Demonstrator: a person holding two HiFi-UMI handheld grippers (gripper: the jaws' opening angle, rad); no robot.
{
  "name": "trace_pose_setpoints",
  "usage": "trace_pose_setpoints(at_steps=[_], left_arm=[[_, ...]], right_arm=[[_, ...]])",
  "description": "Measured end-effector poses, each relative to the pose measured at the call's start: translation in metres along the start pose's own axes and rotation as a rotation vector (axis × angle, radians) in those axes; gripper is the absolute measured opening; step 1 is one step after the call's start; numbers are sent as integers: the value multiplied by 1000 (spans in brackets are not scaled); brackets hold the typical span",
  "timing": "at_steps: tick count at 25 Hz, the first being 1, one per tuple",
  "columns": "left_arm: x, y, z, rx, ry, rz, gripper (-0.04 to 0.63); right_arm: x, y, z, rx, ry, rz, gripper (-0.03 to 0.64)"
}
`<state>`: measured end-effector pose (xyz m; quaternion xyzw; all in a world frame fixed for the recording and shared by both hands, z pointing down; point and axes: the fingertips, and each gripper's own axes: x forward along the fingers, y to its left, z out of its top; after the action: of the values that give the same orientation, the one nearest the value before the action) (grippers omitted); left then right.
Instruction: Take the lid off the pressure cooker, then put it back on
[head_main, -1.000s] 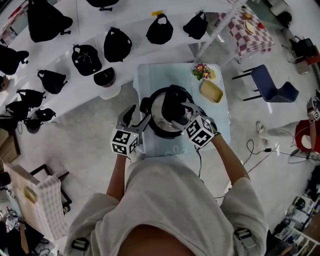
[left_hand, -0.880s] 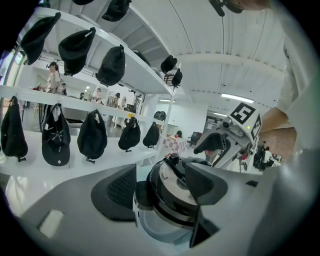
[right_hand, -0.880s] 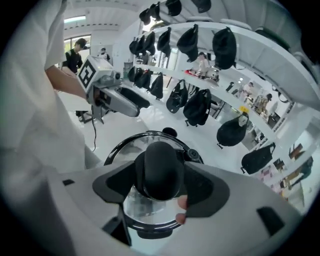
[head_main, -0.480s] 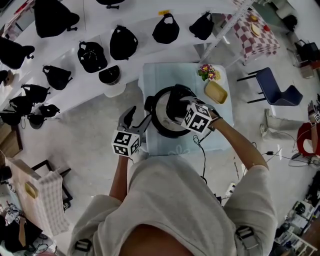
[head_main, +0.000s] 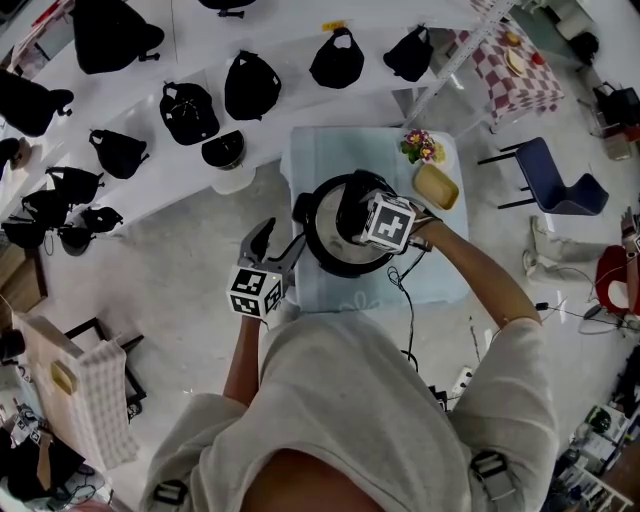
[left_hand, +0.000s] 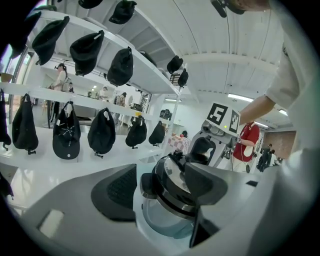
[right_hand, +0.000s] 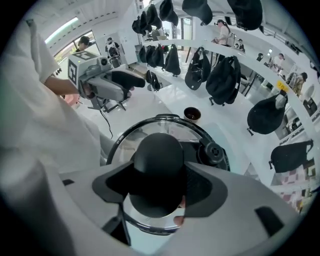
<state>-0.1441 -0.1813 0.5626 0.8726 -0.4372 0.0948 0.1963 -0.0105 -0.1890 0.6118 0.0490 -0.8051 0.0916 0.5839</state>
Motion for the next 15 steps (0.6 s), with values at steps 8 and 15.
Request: trace_pose_setpoints(at_steps=[8,15], left_arm=[[4,-4,1,3,0,-16,284],[1,-4,7,13,-12,-12,284]], right_arm=[[0,-2,2,36,4,-17,281],[-2,-2,1,88,21,-31,272]])
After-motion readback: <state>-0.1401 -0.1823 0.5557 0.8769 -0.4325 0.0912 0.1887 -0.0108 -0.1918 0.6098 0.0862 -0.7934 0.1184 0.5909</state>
